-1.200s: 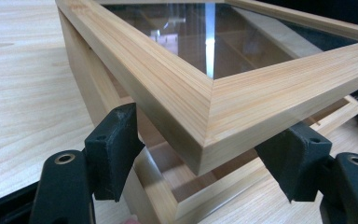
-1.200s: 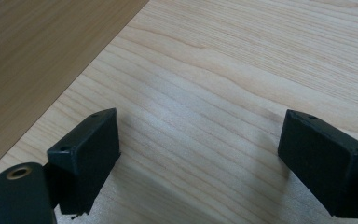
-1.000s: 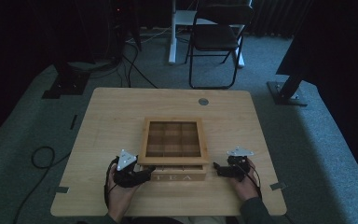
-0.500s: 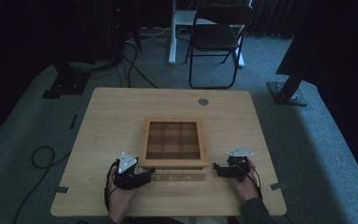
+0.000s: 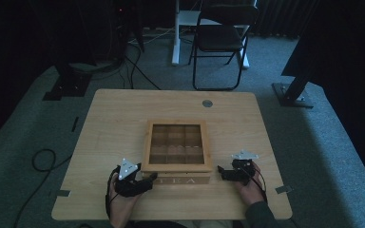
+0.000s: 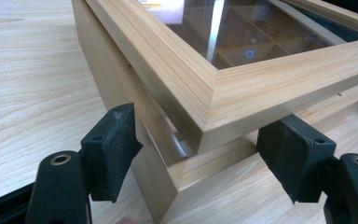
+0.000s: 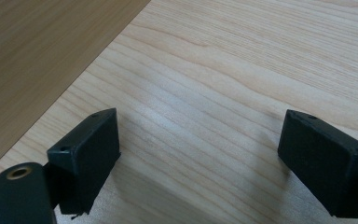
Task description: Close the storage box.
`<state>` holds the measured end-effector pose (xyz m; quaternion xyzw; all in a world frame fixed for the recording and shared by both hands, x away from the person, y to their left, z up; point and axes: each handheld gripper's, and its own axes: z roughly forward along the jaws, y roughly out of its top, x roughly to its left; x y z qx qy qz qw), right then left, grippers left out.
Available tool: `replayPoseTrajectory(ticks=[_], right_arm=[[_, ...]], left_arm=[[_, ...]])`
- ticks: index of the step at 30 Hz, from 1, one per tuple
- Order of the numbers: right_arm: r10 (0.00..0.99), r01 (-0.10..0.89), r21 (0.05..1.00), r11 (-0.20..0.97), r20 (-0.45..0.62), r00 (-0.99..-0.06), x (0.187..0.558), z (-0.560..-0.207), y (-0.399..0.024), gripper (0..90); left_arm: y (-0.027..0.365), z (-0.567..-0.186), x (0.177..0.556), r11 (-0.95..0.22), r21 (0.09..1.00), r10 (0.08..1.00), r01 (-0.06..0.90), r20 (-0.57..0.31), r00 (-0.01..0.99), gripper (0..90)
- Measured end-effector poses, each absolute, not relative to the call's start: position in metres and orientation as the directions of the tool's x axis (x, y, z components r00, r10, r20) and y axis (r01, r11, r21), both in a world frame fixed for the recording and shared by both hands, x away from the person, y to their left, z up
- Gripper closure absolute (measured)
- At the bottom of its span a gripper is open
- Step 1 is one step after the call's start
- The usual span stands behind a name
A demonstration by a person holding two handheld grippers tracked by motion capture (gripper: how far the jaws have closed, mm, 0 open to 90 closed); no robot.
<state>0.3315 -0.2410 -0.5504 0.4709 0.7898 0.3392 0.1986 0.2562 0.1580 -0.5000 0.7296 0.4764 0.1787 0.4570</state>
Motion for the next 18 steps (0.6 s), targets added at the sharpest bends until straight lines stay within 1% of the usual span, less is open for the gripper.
replayPoseTrajectory(ticks=[6,13,18], right_arm=[[0.878,0.609,0.722,0.327,0.005,-0.478,0.3315,-0.5503,-0.2411,12.2],[0.879,0.610,0.722,0.326,0.006,-0.477,0.3315,-0.5503,-0.2410,12.2],[0.879,0.610,0.723,0.326,0.006,-0.477,0.3315,-0.5503,-0.2410,12.2]], left_arm=[[0.1568,-0.5045,0.2537,-0.151,0.825,0.852,0.545,-0.171,0.495,28.1],[0.1585,-0.5077,0.2544,-0.142,0.817,0.845,0.559,-0.194,0.498,27.2],[0.1578,-0.5099,0.2536,-0.148,0.809,0.845,0.569,-0.195,0.498,26.0]])
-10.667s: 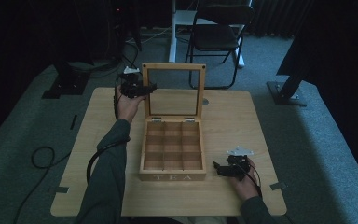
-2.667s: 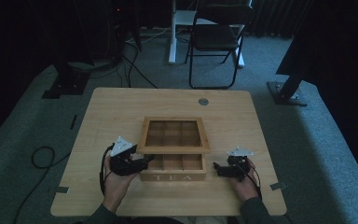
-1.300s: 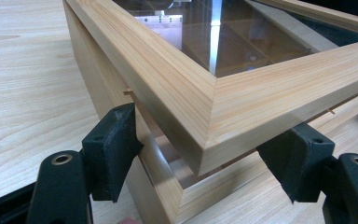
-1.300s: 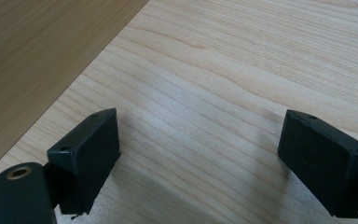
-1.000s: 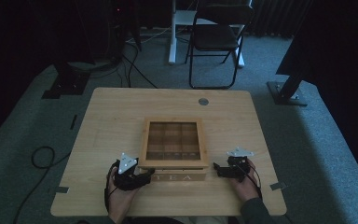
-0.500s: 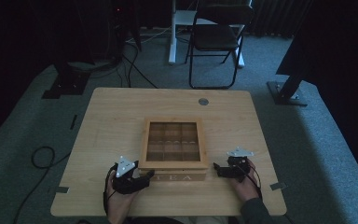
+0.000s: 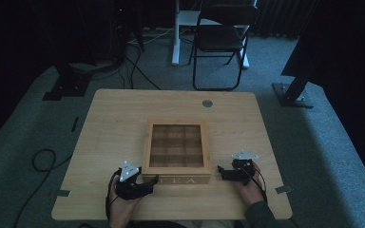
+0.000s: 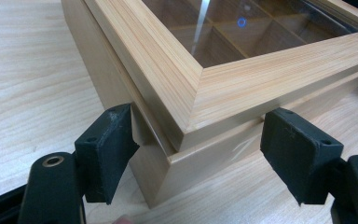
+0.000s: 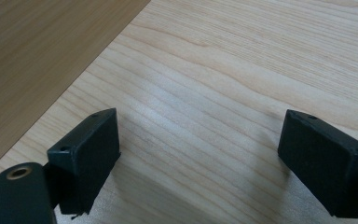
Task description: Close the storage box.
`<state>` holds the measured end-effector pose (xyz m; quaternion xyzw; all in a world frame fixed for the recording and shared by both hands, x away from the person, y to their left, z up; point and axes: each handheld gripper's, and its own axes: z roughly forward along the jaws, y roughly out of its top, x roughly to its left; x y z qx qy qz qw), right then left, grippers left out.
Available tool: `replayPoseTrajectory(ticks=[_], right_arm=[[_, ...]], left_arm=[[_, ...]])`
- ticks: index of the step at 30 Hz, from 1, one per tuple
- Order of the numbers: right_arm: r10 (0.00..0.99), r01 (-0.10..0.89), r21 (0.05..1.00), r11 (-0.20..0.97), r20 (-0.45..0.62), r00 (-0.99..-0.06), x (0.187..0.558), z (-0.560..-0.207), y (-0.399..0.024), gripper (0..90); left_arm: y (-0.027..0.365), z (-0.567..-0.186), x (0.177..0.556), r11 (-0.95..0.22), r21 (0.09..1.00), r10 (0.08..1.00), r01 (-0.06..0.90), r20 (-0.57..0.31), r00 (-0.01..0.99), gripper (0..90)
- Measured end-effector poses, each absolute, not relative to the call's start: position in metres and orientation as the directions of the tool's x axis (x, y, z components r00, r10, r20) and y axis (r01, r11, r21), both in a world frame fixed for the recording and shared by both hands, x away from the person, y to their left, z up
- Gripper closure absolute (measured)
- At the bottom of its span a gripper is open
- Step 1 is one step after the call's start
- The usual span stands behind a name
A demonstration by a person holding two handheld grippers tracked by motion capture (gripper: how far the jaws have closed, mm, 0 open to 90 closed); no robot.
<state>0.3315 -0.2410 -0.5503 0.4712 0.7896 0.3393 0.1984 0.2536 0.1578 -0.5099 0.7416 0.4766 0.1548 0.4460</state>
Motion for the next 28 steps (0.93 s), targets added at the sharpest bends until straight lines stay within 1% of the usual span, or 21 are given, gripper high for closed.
replayPoseTrajectory(ticks=[5,9,18,28], right_arm=[[0.879,0.610,0.723,0.326,0.006,-0.477,0.332,-0.550,-0.241,12.2],[0.879,0.609,0.723,0.326,0.006,-0.477,0.332,-0.550,-0.241,12.2],[0.878,0.609,0.723,0.326,0.006,-0.478,0.332,-0.550,-0.241,12.2],[0.879,0.609,0.723,0.326,0.007,-0.478,0.332,-0.550,-0.241,12.2]], left_arm=[[0.158,-0.512,0.252,-0.148,0.802,0.846,0.578,-0.199,0.494,25.9],[0.159,-0.513,0.250,-0.123,0.801,0.844,0.586,-0.226,0.486,26.1],[0.166,-0.505,0.240,-0.089,0.833,0.842,0.547,-0.231,0.488,26.9],[0.183,-0.491,0.237,-0.025,0.881,0.835,0.473,-0.242,0.494,27.1]])
